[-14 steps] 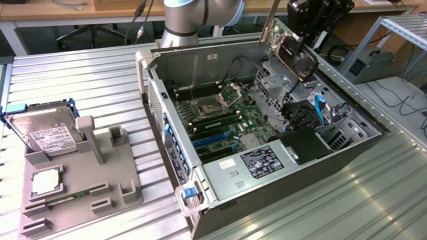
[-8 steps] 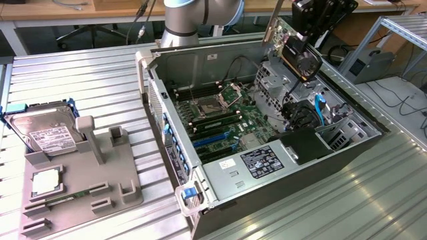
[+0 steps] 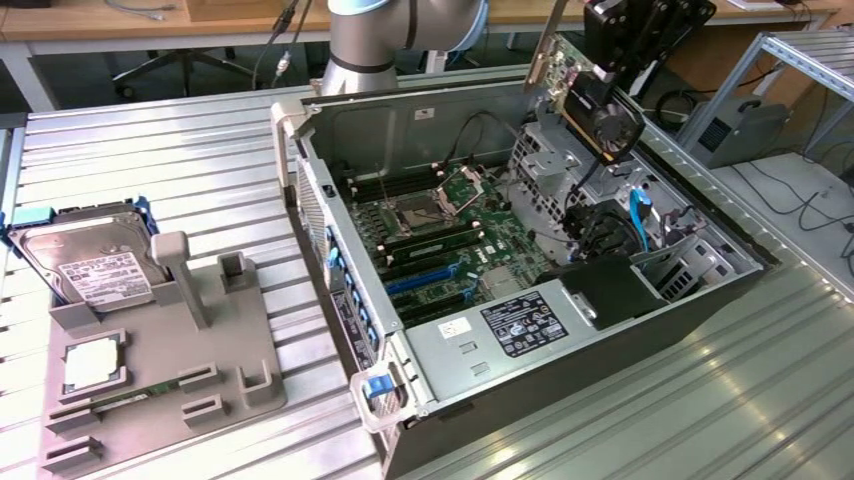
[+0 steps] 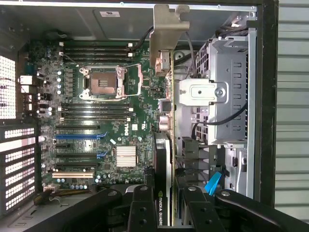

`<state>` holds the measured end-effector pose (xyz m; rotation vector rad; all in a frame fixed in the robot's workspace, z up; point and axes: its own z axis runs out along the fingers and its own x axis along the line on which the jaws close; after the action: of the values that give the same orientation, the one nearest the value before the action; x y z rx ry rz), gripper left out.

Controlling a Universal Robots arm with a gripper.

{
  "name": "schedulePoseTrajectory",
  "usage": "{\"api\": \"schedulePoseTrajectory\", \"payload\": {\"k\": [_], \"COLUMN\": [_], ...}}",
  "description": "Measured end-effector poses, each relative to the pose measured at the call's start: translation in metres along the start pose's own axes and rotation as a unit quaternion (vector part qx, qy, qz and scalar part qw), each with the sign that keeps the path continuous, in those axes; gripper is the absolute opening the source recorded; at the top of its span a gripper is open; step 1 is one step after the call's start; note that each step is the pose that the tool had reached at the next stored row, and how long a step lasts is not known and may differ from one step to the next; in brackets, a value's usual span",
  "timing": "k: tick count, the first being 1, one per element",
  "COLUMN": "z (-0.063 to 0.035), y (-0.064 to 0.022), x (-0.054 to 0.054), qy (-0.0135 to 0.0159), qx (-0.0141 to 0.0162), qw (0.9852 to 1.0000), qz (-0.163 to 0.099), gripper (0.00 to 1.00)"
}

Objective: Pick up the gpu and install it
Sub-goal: 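Insert the gpu into the slot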

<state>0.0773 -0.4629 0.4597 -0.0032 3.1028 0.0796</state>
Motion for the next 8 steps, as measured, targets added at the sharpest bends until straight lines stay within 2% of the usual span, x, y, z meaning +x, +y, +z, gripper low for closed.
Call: {"api": "schedulePoseTrajectory", "payload": {"k": [4, 5, 6, 8], "z": [0.0000, 0.0002, 0.0002, 0.0003], "y": [0.0000, 0.0000, 0.0000, 0.0000], "x": [0.0000, 0.0000, 0.0000, 0.0000], "qy": [0.0007, 0.0016, 0.0025, 0.0047], "qx": [-0.0001, -0.0008, -0.0012, -0.0025], "qw": [0.9999, 0.9995, 0.9988, 0.9958], "qz": [-0.012, -0.032, -0.049, -0.091], "gripper": [0.27, 0.27, 0.27, 0.27]}}
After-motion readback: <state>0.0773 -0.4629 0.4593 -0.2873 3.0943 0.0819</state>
